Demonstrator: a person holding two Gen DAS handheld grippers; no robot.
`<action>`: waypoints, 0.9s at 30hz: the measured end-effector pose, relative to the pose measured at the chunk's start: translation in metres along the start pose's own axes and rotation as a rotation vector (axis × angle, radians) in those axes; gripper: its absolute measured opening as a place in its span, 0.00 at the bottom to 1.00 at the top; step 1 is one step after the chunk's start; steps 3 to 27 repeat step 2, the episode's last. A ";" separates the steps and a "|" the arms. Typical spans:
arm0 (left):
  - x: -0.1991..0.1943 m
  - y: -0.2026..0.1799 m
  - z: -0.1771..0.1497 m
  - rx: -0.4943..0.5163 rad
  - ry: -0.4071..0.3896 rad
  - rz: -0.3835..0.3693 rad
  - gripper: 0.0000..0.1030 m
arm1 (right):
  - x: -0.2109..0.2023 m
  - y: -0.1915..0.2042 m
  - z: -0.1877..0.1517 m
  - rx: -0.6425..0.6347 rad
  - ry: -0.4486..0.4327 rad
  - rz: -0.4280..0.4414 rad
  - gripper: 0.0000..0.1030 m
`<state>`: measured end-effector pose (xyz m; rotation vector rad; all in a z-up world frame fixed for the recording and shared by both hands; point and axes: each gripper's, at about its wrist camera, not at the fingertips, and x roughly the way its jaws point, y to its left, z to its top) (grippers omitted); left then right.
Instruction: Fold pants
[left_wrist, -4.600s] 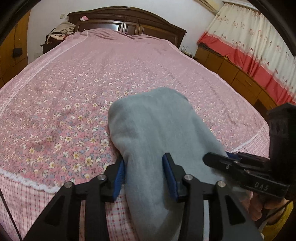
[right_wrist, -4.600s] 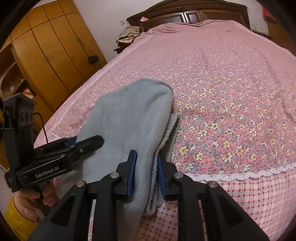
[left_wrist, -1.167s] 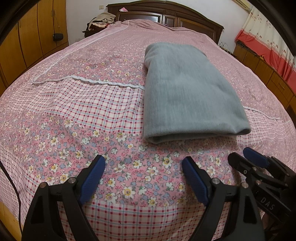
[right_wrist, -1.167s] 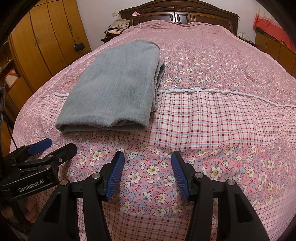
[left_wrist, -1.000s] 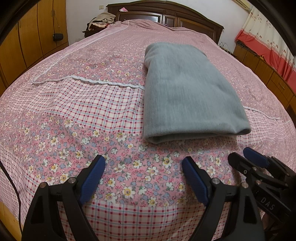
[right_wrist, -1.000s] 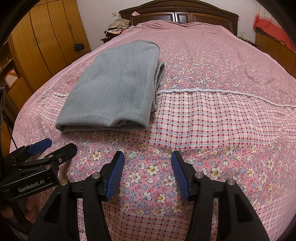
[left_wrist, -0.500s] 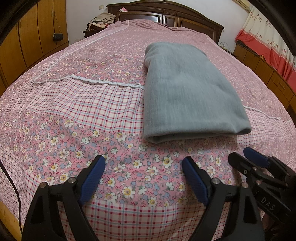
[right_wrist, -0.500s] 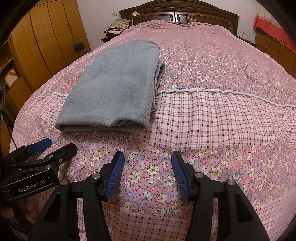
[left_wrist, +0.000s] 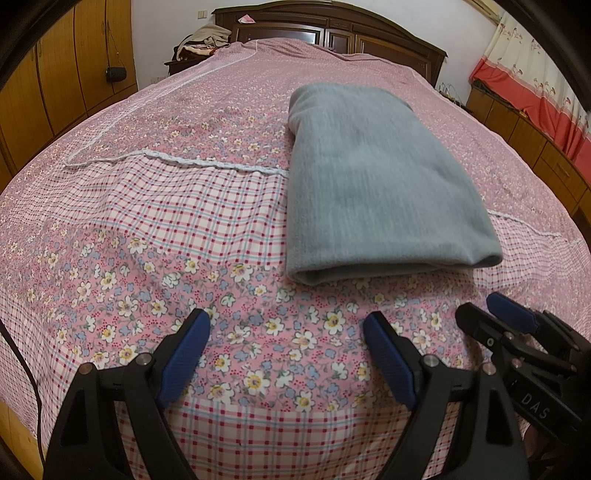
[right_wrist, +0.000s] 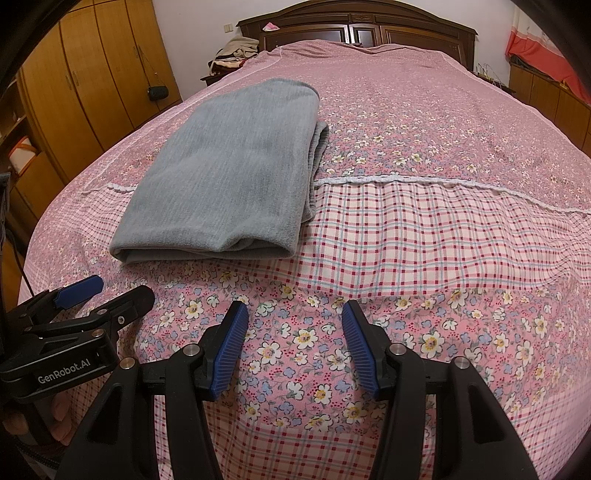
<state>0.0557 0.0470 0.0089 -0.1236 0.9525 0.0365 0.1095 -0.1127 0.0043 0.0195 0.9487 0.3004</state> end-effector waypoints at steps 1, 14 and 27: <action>0.000 -0.001 0.000 0.000 0.000 0.000 0.86 | 0.000 0.000 0.000 0.001 0.000 0.000 0.53; 0.000 -0.001 0.000 0.001 0.000 0.000 0.86 | 0.000 0.000 0.000 0.001 0.000 0.000 0.53; 0.000 -0.001 0.000 0.001 0.000 0.000 0.86 | 0.000 0.000 0.000 0.001 0.000 0.000 0.53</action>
